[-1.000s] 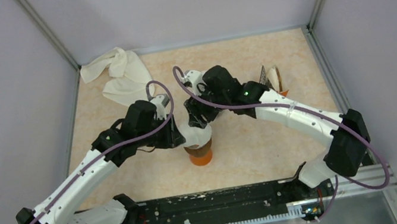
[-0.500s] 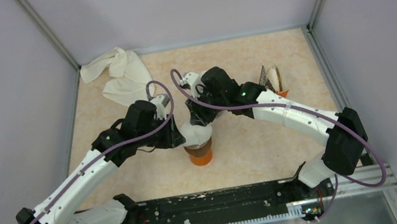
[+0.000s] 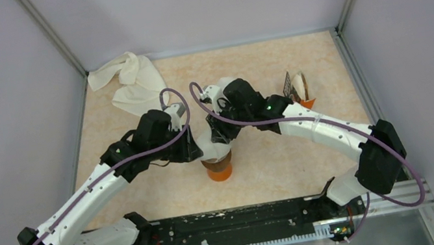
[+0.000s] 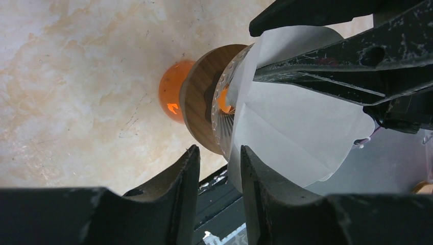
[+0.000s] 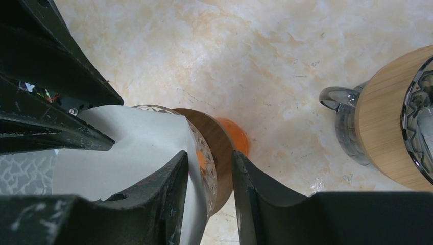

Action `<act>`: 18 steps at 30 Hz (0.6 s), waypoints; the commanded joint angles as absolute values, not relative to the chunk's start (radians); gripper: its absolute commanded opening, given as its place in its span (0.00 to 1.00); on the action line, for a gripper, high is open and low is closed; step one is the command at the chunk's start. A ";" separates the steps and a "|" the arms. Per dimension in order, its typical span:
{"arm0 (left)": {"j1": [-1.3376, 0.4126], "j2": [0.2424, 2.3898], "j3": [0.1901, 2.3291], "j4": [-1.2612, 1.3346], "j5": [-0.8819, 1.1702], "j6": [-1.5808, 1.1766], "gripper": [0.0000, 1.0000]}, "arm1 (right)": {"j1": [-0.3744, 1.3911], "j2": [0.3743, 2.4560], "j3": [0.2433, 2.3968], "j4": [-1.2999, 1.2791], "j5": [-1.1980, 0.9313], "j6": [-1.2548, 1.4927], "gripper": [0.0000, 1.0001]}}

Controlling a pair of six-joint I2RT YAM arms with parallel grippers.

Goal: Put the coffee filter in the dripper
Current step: Place the coffee filter in the coffee dripper.

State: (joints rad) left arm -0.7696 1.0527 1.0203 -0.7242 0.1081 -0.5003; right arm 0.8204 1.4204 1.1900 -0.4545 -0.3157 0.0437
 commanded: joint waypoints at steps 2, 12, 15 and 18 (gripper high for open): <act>-0.767 1.046 1.014 -0.704 0.112 -0.496 0.42 | 0.818 1.383 1.190 -0.406 -0.299 0.038 0.38; -0.767 1.046 1.028 -0.694 0.106 -0.498 0.46 | 0.820 1.319 1.250 -0.469 -0.269 0.079 0.50; -0.767 1.042 1.038 -0.692 0.096 -0.499 0.48 | 0.819 1.303 1.265 -0.496 -0.221 0.097 0.53; -0.767 1.039 1.049 -0.691 0.083 -0.500 0.52 | 0.819 1.300 1.278 -0.528 -0.171 0.112 0.54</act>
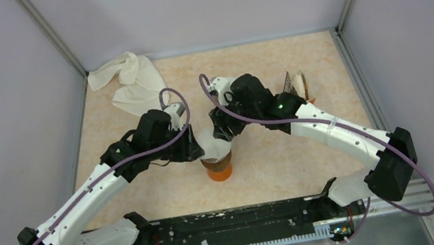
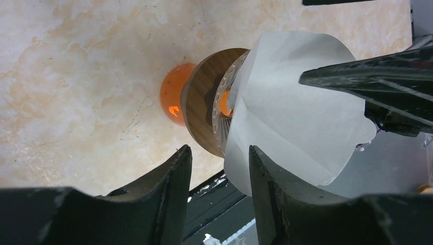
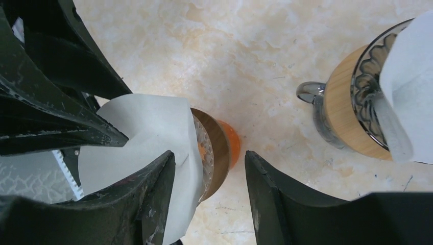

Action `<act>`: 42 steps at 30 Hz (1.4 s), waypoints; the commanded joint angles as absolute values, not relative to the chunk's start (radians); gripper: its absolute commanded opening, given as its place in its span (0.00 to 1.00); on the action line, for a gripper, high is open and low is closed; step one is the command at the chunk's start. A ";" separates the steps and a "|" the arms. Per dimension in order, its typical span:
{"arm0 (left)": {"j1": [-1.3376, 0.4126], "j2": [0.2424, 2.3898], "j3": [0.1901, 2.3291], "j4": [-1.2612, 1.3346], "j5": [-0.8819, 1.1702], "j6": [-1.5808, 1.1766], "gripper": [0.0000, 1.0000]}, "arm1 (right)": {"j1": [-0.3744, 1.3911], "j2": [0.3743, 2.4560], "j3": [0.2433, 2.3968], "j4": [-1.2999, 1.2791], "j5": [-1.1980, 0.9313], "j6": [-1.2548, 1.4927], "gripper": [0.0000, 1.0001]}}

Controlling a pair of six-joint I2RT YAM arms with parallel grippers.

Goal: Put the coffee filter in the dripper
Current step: Place the coffee filter in the coffee dripper.

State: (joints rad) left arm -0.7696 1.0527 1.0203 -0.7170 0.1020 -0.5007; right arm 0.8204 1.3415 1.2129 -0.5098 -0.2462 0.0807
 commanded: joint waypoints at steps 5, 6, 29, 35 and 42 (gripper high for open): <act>-0.766 1.044 1.060 -0.693 0.069 -0.501 0.57 | 0.820 1.310 1.276 -0.565 -0.140 0.126 0.54; -0.767 1.048 1.061 -0.696 0.070 -0.500 0.57 | 0.819 1.311 1.274 -0.569 -0.138 0.129 0.54; -0.767 1.112 1.025 -0.734 0.073 -0.477 0.54 | 0.867 1.339 1.187 -0.585 -0.094 0.170 0.52; -0.767 1.114 1.005 -0.729 0.067 -0.477 0.54 | 0.872 1.356 1.172 -0.570 -0.082 0.173 0.52; -0.767 1.102 0.994 -0.730 0.053 -0.482 0.54 | 0.871 1.352 1.170 -0.569 -0.067 0.173 0.52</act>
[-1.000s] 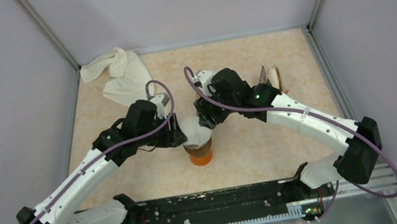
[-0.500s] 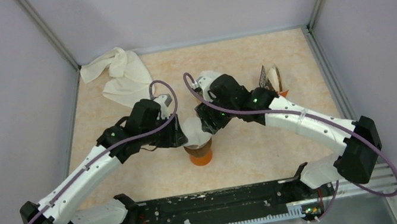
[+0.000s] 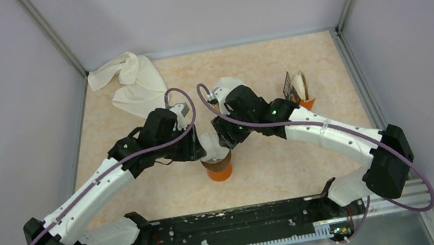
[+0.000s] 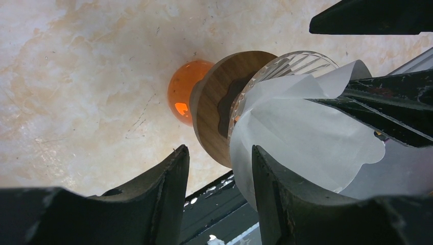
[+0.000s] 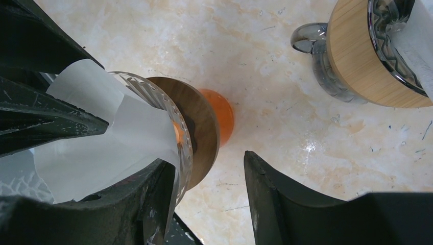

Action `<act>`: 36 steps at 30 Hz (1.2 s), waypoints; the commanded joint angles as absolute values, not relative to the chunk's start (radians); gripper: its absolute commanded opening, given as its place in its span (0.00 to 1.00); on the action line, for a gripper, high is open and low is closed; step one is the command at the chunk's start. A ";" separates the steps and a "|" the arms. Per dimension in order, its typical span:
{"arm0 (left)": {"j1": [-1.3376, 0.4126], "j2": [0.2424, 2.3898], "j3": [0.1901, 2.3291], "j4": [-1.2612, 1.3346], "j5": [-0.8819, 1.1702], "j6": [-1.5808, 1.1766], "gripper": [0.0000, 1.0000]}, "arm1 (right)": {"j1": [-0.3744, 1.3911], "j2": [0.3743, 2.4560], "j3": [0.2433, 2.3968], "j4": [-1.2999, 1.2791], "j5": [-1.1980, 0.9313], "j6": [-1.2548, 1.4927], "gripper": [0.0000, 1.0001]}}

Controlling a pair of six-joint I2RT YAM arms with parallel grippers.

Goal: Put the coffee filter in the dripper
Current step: Place the coffee filter in the coffee dripper.

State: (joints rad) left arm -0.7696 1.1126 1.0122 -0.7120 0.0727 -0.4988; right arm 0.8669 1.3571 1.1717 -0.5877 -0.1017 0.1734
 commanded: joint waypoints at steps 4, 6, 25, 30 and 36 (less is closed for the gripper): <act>-0.767 1.089 0.997 -0.729 0.045 -0.485 0.55 | 0.870 1.331 1.174 -0.574 -0.059 0.177 0.52; -0.767 1.084 0.997 -0.730 0.043 -0.485 0.55 | 0.872 1.317 1.176 -0.573 -0.056 0.182 0.52; -0.766 1.078 1.000 -0.716 0.062 -0.482 0.56 | 0.871 1.255 1.173 -0.549 -0.087 0.212 0.58; -0.767 1.062 1.007 -0.698 0.064 -0.487 0.58 | 0.871 1.240 1.174 -0.530 -0.101 0.218 0.59; -0.767 1.056 1.026 -0.681 0.066 -0.493 0.67 | 0.872 1.237 1.175 -0.527 -0.098 0.220 0.61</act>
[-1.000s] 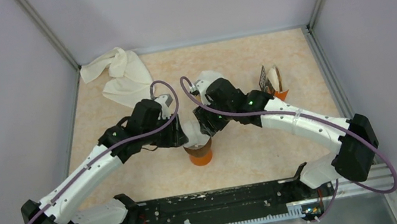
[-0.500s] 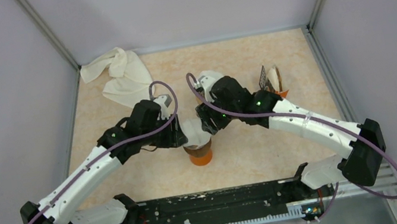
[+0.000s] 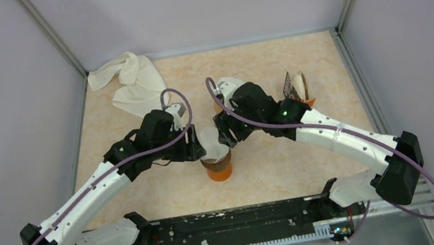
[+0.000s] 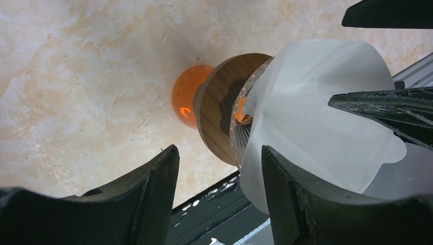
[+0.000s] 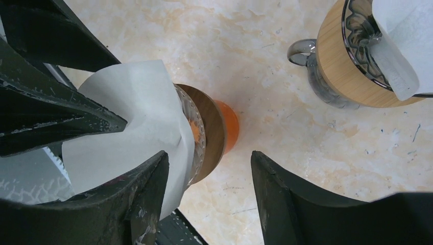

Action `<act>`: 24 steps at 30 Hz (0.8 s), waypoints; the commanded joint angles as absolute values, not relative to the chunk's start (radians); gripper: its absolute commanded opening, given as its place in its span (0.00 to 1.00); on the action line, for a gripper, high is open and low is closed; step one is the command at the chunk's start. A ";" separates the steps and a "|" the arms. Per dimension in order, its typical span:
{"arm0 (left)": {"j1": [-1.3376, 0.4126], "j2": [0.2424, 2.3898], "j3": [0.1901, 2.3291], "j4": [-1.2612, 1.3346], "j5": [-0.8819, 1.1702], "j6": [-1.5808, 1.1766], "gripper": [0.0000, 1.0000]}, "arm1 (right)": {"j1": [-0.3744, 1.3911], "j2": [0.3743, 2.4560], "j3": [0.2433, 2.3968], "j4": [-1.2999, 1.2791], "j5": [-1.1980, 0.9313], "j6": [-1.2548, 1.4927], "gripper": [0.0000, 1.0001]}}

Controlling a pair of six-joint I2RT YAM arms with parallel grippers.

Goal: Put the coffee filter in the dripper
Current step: Place the coffee filter in the coffee dripper.

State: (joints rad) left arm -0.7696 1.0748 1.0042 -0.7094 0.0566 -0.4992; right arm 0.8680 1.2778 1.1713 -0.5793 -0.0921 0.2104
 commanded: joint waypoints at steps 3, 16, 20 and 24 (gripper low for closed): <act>-0.767 1.053 1.037 -0.681 0.069 -0.492 0.71 | 0.871 1.236 1.176 -0.530 -0.091 0.216 0.62; -0.767 1.100 1.125 -0.744 0.120 -0.503 0.80 | 0.868 1.248 1.210 -0.581 -0.033 0.173 0.68; -0.767 1.161 1.166 -0.803 0.179 -0.522 0.82 | 0.866 1.244 1.207 -0.582 -0.005 0.163 0.68; -0.769 1.208 1.213 -0.866 0.188 -0.543 0.82 | 0.860 1.238 1.209 -0.569 -0.009 0.159 0.69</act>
State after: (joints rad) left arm -0.7696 1.1770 1.1576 -0.7822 0.1467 -0.5163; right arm 0.8661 1.2758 1.1717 -0.5987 -0.0265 0.1764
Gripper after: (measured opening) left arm 0.818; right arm 0.685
